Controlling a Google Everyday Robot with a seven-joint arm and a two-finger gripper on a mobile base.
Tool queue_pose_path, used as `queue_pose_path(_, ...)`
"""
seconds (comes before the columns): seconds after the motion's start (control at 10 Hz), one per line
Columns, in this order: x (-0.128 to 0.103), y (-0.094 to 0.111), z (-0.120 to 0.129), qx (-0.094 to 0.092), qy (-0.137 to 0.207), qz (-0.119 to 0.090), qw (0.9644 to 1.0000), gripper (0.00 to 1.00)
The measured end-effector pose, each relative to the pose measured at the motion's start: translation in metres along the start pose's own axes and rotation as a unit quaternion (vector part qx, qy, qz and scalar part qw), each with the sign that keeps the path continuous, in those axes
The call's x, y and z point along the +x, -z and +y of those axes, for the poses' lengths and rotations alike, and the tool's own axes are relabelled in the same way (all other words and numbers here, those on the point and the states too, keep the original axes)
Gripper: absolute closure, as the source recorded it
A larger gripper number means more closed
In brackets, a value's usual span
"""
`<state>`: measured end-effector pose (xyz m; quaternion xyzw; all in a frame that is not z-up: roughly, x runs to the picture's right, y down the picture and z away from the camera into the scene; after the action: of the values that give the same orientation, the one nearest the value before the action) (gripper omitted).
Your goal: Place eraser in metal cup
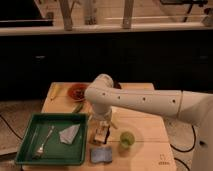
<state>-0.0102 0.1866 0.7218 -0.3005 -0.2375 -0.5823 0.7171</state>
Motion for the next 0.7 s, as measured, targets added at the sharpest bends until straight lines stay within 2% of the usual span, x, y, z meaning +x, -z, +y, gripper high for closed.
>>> queue_pose_path(0.7, 0.0034, 0.0046, -0.0005, 0.002, 0.004, -0.001, 1.0, 0.2)
